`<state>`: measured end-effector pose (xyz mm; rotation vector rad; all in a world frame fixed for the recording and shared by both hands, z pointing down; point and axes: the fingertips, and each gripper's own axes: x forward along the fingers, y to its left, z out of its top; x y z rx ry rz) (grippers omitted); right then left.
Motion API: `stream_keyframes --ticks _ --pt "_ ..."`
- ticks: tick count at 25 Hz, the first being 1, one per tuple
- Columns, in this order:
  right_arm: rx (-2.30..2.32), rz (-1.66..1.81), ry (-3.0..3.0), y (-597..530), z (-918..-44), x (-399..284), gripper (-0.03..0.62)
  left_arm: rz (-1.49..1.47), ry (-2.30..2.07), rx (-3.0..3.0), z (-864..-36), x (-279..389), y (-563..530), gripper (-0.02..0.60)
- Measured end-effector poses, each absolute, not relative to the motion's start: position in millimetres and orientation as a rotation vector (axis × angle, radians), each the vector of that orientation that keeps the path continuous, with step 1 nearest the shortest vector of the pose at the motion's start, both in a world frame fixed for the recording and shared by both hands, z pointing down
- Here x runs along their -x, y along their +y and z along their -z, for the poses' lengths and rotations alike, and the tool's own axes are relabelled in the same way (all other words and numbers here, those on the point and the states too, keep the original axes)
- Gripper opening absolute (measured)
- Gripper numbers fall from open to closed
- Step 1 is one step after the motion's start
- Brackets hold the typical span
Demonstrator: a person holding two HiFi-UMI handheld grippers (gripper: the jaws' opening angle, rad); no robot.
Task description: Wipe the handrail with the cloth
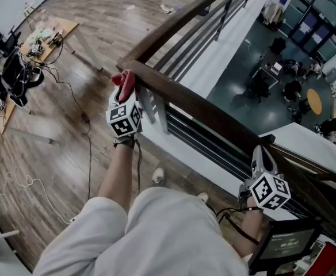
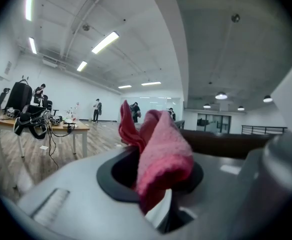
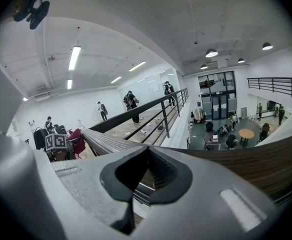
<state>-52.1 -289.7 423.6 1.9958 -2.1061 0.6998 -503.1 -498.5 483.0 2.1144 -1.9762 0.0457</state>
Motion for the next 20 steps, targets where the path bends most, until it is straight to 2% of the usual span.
stream_keyframes --ticks 20 --pt "-2.079 -0.678 -2.034 -253.2 -423.6 7.6 0.003 -0.141 -1.892 -2.202 -482.6 459.2 -479.2 0.121"
